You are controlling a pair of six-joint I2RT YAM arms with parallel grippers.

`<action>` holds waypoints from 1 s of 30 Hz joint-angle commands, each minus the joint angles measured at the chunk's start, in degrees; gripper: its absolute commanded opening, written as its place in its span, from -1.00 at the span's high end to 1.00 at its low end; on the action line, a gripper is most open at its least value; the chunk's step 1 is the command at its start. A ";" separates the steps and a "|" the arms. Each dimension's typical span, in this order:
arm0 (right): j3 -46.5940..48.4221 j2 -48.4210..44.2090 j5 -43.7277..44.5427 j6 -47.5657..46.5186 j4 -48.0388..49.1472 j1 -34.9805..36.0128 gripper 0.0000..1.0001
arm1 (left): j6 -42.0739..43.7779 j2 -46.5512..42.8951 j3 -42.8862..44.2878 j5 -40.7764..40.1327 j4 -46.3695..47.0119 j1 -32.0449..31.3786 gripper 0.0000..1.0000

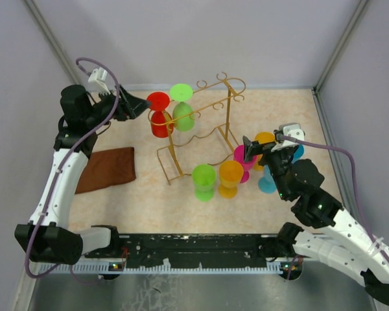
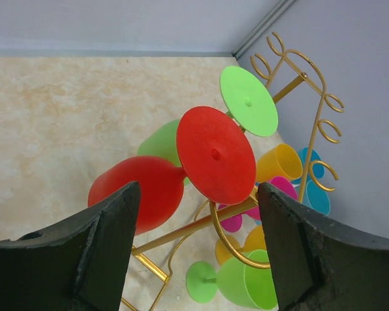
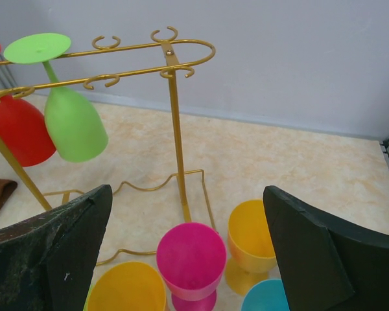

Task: Take the wine glass off the wine glass rack
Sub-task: Pick up the wine glass from the wine rack.

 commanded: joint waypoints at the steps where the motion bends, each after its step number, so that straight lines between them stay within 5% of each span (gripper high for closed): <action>1: 1.40 0.16 -1.89 1.49 2.48 -0.22 -0.98 | -1.29 -0.53 -0.25 2.92 5.44 0.36 -0.53; 30: 2.25 3.06 -7.58 0.40 -0.20 -0.15 -0.99 | -4.12 4.01 -2.02 4.01 9.76 0.34 -0.09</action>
